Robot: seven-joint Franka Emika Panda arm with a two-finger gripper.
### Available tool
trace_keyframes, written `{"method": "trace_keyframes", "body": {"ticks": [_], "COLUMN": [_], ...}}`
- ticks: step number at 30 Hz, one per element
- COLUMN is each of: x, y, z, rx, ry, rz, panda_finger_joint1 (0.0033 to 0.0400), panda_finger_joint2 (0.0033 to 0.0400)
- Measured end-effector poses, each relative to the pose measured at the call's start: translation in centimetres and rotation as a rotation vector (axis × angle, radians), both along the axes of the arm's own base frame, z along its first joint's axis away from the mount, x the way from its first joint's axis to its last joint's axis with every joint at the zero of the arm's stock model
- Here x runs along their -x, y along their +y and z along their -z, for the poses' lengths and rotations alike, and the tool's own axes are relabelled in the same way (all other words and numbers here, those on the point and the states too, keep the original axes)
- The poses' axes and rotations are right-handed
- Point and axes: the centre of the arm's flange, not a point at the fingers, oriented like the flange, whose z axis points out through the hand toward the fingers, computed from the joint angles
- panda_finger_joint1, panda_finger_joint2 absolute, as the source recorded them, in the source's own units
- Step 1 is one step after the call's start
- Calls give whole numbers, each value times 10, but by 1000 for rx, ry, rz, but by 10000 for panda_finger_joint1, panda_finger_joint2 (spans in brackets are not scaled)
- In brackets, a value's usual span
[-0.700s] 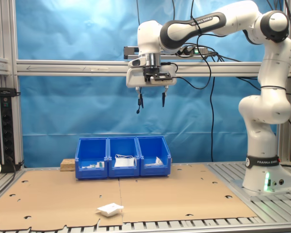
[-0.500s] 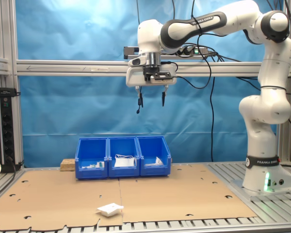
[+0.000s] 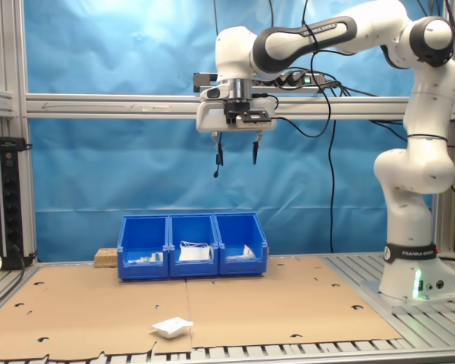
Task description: Pick and place sorting task of medical equipment.
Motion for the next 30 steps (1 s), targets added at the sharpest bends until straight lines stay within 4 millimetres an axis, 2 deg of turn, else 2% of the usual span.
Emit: {"method": "trace_keyframes", "body": {"ticks": [18,30], "x": [0,-6], "y": [3,21], "z": [0,8], "rx": [5,34], "ry": [-1,-4], "rz": [-4,-32], "panda_finger_joint1": [400,400], "panda_finger_joint2": [400,400]}}
